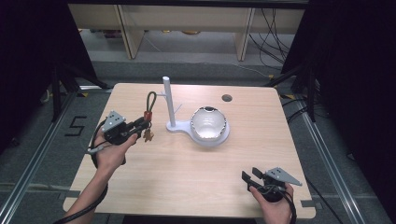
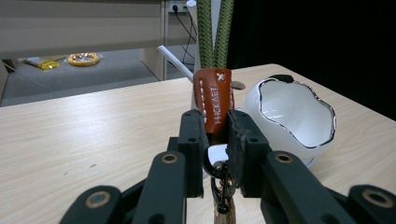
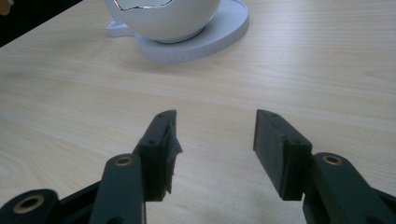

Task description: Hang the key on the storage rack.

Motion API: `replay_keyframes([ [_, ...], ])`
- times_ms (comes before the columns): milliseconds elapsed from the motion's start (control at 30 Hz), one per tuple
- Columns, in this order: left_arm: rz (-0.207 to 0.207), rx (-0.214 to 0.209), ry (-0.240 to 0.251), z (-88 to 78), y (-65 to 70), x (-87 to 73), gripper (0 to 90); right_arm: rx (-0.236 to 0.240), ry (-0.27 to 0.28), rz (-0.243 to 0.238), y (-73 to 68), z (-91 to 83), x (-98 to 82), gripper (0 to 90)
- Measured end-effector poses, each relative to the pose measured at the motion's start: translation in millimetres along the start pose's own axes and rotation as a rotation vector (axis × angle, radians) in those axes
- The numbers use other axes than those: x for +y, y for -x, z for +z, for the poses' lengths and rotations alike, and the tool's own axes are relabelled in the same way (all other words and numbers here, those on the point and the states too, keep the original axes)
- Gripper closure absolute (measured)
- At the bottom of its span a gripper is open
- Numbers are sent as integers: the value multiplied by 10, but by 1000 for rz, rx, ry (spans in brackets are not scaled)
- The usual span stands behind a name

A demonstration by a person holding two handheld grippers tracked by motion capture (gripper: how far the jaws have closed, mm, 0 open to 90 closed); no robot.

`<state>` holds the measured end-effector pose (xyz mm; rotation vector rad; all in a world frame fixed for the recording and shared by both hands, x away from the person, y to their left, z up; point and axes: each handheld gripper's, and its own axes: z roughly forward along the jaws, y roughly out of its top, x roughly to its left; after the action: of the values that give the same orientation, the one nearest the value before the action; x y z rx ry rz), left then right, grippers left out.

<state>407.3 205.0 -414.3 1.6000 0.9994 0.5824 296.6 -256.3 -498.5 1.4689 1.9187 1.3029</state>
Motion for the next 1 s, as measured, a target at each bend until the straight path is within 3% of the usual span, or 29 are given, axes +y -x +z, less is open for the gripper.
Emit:
replay_keyframes([
  [267,-10,0,-4,49,0,8,754,6,12,-16,16,-11,7,500],
  [300,-12,2,-3,53,-2,8,754,16,8,4,3,-4,4,500],
  [333,-12,2,-4,57,-4,9,754,-2,8,-19,14,-11,6,500],
  [1000,-22,8,-16,161,-53,76,754,-4,4,-11,8,-24,14,498],
])
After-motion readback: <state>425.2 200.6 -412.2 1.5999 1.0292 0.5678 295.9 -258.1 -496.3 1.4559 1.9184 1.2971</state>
